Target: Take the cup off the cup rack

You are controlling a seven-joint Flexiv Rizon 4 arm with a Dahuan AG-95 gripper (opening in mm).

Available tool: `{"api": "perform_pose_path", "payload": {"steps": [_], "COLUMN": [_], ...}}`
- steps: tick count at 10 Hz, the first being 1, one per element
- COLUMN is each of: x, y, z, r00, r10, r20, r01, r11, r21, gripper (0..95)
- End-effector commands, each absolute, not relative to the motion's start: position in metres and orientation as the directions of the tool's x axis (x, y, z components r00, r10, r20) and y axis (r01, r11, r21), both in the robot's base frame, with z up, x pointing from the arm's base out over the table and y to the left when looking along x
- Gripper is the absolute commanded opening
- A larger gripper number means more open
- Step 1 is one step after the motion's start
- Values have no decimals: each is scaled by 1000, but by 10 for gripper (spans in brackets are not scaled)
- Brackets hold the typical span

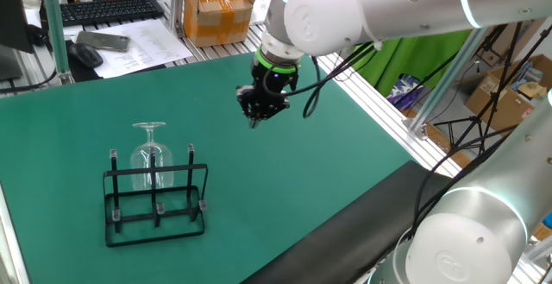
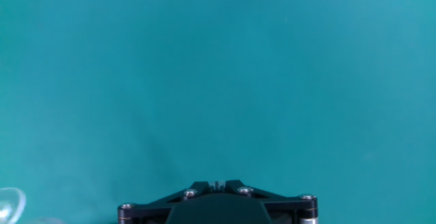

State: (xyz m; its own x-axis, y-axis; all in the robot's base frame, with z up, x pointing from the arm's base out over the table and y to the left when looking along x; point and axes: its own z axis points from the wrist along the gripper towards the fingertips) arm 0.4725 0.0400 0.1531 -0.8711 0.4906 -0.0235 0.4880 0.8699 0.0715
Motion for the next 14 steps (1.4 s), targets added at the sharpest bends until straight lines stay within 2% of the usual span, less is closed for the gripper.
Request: {"api": "perform_pose_path", "payload": {"steps": [1, 4, 7, 14], "x": [478, 493, 489, 436], "y": [53, 69, 78, 123], "z": [156, 167, 168, 181], "r00": [-863, -857, -861, -836], "r10": [506, 515, 509, 548], "r20": [-8, 10, 6, 25], "r01": [504, 514, 508, 548], "r11": [861, 854, 857, 833], "r21": [72, 83, 83, 76], "gripper": [0, 0, 0, 0]}}
